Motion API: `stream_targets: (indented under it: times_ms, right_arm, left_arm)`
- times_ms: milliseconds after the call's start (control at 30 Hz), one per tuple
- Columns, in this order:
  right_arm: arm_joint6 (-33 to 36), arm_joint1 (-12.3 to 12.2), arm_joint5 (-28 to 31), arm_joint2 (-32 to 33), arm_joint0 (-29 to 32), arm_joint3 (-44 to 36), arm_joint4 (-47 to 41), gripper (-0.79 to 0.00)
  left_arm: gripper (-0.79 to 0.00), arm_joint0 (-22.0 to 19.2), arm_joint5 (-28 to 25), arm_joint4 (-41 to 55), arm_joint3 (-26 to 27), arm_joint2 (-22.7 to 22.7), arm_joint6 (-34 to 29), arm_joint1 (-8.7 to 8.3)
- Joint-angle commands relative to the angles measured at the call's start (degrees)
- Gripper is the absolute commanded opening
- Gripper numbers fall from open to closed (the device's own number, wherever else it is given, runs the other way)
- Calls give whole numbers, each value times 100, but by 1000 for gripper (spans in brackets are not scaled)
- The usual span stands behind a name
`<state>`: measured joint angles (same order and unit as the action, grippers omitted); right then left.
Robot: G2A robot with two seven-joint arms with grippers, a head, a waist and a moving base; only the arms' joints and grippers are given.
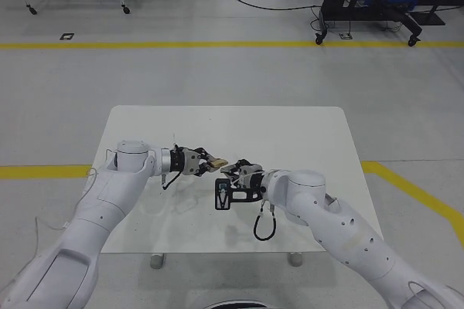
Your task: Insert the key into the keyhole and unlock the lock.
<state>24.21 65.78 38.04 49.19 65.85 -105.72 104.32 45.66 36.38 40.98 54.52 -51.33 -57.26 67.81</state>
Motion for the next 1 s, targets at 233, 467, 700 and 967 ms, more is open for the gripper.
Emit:
stream_targets:
  times_ms: [233,467,700,967]
  right_arm:
    - [141,45,13,-36,-61,33,-15,-785]
    - [231,78,30,-66,-96,54,-18,-785]
    - [311,129,-40,-128,-153,130,-35,-785]
    - [582,199,-74,-285,-215,135,50,-785]
  left_arm:
    - [-785,2,-3,-143,78,3,-46,-29]
    - [-785,27,-8,-184,125,-11,-69,-48]
    - [-785,47,-10,-212,138,-29,-61,-64]
    - [-785,62,11,-192,117,-43,-59,-70]
